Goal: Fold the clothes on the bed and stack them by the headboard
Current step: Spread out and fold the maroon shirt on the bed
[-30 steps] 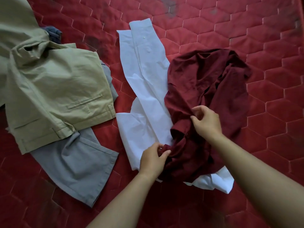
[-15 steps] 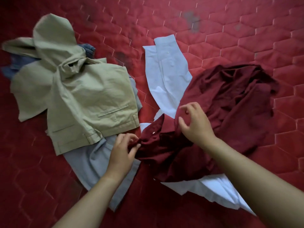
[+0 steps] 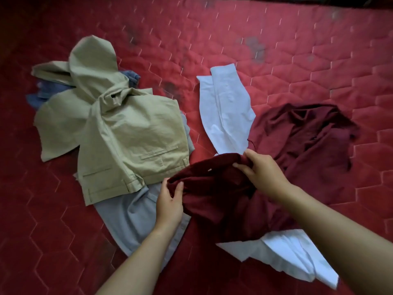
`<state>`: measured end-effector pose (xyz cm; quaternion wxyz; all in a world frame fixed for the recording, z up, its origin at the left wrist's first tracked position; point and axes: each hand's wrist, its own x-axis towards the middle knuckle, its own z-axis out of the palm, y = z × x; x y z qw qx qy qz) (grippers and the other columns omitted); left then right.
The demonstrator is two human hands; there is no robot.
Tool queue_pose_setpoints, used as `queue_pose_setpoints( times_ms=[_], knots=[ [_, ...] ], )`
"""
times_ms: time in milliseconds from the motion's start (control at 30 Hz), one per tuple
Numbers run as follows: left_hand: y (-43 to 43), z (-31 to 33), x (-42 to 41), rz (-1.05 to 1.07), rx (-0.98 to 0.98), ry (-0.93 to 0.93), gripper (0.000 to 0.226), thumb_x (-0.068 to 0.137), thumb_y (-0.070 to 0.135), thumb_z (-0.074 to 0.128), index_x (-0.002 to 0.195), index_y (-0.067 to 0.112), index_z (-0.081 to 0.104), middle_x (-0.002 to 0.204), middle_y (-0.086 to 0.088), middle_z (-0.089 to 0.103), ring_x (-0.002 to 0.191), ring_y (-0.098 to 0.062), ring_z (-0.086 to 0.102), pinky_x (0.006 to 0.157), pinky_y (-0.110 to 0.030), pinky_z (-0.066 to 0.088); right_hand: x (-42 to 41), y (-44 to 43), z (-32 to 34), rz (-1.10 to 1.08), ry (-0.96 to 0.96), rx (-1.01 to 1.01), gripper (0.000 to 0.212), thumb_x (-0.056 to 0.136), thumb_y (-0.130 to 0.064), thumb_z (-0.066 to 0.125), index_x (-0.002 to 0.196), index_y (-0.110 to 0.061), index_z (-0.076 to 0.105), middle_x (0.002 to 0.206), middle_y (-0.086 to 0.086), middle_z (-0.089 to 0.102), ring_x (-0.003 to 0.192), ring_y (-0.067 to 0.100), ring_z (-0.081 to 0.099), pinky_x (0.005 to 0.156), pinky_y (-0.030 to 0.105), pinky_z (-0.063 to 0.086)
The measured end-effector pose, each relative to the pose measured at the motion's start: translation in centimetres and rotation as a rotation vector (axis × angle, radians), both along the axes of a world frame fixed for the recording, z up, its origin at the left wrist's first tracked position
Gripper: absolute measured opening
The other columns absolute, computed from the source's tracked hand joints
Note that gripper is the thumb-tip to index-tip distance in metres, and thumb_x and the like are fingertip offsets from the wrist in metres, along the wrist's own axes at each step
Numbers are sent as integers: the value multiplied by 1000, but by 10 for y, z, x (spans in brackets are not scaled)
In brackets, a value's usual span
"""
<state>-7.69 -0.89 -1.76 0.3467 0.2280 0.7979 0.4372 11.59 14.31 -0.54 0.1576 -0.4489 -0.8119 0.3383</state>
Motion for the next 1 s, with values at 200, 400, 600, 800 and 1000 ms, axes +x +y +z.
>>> queue_pose_setpoints(
  times_ms=[200, 400, 600, 800, 1000],
  knots=[
    [27, 153, -6, -174, 259, 198, 5, 93, 21, 54, 94, 25, 56, 87, 10, 65, 81, 5, 60, 73, -8, 42, 14, -10, 154, -180, 246, 164, 36, 85, -26, 66, 69, -20, 34, 49, -9, 35, 52, 12, 32, 52, 28, 25],
    [-5, 340, 5, -382, 458, 468, 7, 91, 34, 54, 91, 28, 56, 79, 17, 64, 78, 6, 59, 70, -9, 41, 48, -48, 336, -266, 352, 380, 36, 85, -26, 66, 72, -24, 33, 50, -11, 35, 50, 10, 37, 51, 25, 17],
    [-42, 505, 10, -362, 742, 711, 9, 91, 35, 55, 96, 27, 56, 78, 23, 59, 75, 14, 55, 67, -2, 37, 63, -97, 508, -226, 502, 649, 21, 85, -34, 64, 87, -15, 56, 66, -11, 53, 60, 1, 50, 52, 16, 32],
    [-79, 562, -12, -467, 687, 1035, 36, 80, 58, 58, 89, 24, 60, 68, 14, 56, 54, 2, 45, 52, -11, 31, 82, -154, 550, -255, 351, 697, 31, 85, -43, 61, 99, -15, 62, 81, -7, 66, 69, 0, 59, 60, 12, 42],
    [-95, 525, -30, -619, 531, 1018, 24, 80, 45, 66, 87, 24, 56, 73, 14, 57, 59, -1, 46, 54, -15, 32, 74, -191, 515, -250, 197, 423, 17, 84, -28, 66, 96, -16, 66, 88, -7, 66, 82, 8, 62, 71, 24, 49]
  ],
)
